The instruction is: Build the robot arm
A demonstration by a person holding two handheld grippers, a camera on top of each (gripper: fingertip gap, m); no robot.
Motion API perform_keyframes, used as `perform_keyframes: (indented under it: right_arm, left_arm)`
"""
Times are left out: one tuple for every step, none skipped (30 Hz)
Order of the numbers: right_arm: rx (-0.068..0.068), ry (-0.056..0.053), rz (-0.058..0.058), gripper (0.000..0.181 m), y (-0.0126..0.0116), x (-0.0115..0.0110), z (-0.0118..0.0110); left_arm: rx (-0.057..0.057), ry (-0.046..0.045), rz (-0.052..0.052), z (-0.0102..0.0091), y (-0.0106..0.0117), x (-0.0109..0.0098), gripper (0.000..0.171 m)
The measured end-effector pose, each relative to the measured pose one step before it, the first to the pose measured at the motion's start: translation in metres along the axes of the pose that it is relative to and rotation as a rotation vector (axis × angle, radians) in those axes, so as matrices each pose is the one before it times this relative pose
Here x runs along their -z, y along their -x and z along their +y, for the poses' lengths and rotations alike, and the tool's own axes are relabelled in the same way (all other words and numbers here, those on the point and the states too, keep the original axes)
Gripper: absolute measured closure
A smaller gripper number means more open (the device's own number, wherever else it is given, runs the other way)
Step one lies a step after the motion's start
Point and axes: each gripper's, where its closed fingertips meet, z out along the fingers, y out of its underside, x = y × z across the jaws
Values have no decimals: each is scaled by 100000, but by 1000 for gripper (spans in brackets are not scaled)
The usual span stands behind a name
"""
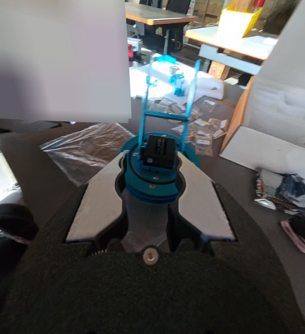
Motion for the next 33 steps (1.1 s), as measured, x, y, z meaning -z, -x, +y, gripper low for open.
perform_keyframes:
  right_arm:
    - [-1171,2358,-5319,134,1394,-153,392]
    - [-495,2627,-5512,135,1558,-514,564]
    - [155,1108,-2456,136,1154,-715,447]
    - [481,579,-1869,137,1039,-804,418]
    - [-10,1062,-2613,139,1048,-860,441]
    - [-431,1489,-2563,138,944,-895,435]
    - [-38,1598,-2030,138,774,-830,429]
    - [115,482,-1646,138,618,-694,280]
    - [-445,-286,-1360,138,446,-552,218]
    - [-865,220,-1566,140,377,-429,283]
    - [-790,698,-1468,141,321,-293,333]
    - [-383,1042,-435,142,136,-150,295]
    - [30,1001,1400,143,-147,-10,203]
    - [392,142,1384,146,-170,59,27]
    - [53,-537,294,149,-69,86,-102]
    - [-636,-592,-708,150,-5,21,-85]
    - [-1197,-193,-1160,151,-16,-71,9]
    - [-1069,-39,-1532,151,21,-141,96]
    - [-644,423,-1432,151,46,-182,218]
    - [-143,943,-1093,151,56,-163,247]
    - [365,888,-763,151,54,-112,164]
    - [338,138,-353,151,39,-35,20]
    - [120,-645,-263,151,16,29,-98]
    - [-239,-998,-415,151,29,53,-138]
    - [-372,-610,-579,151,47,43,-73]
    - [-347,-156,-262,151,-9,25,-3]
    - [-310,-252,138,152,-59,39,-16]
    - [-177,-414,20,152,-28,32,-45]
    - [-151,-353,-74,152,-3,44,-41]
    - [-226,-184,-84,152,-14,16,-19]
    - [-209,-157,-14,152,-25,17,-15]
    - [-197,-140,-85,152,-8,10,-4]
    - [-235,-7,-289,152,2,0,1]
  left_arm:
    - [7145,4304,2520,580,-55,635,150]
    - [7093,3828,1686,565,38,638,150]
    - [6734,4521,657,674,111,562,150]
    - [6151,5339,462,780,95,440,151]
    - [5266,4144,169,622,55,335,150]
    - [5720,3773,456,540,-4,205,150]
    - [7022,2843,-118,371,138,108,151]
    - [7974,1992,410,275,176,72,150]
    - [7462,1332,1779,233,97,129,149]
    - [5944,-676,323,59,346,223,149]
    - [4179,21,-721,214,544,290,149]
    - [2347,2578,171,560,466,282,149]
    - [1251,2538,716,568,344,291,149]
    - [1584,413,226,259,327,284,150]
    - [3011,-377,1435,65,119,219,150]
    - [3513,531,3397,95,-188,113,149]
    - [2006,527,2371,14,-95,-17,150]
    - [44,858,317,-2,151,-170,150]
    - [-997,2198,-335,136,224,-315,149]
    - [-1315,2437,-908,145,330,-387,150]
    - [-991,1985,-1122,97,395,-396,150]
    - [-95,1973,-405,128,340,-386,150]
    - [578,1705,72,116,295,-332,150]
    - [706,1446,628,134,201,-282,150]
    - [538,1370,1352,162,36,-241,150]
    - [213,895,1344,121,-68,-194,150]
    - [-39,619,1033,104,-96,-158,150]
    - [-361,741,631,107,-88,-130,150]
    - [-630,382,243,56,-51,-73,150]
    - [-302,-162,308,-56,-86,-3,150]
    - [185,-260,586,-84,-125,49,150]
    - [271,-267,876,-62,-190,44,150]
    - [235,-70,990,9,-217,28,150]
